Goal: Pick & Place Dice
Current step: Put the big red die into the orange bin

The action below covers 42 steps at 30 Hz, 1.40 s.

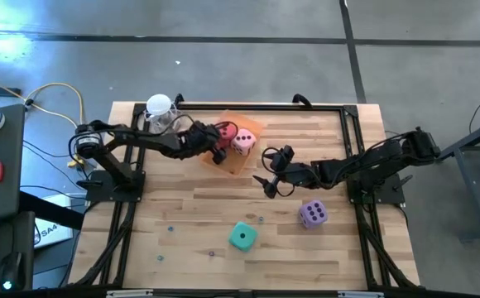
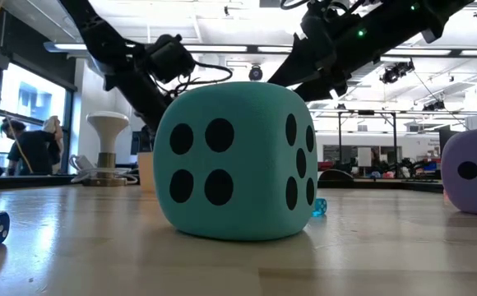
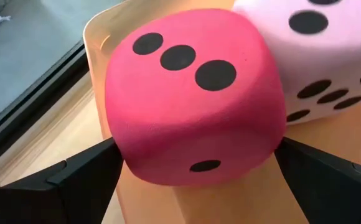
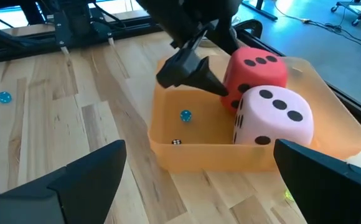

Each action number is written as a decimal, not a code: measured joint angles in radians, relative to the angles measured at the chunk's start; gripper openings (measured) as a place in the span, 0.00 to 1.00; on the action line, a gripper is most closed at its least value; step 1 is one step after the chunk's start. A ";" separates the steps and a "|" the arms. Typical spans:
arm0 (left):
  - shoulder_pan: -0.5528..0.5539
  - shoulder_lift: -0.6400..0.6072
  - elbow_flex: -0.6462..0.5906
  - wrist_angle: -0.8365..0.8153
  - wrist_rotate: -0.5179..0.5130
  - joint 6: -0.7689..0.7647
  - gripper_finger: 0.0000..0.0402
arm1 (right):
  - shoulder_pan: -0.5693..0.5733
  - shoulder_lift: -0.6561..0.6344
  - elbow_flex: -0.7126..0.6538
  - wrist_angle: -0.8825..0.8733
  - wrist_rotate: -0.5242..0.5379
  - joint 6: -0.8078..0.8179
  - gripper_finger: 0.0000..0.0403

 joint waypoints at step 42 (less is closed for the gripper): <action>-0.091 0.001 -0.003 -0.001 -0.066 0.010 1.00 | -0.384 0.491 0.417 0.078 -0.303 -0.261 0.99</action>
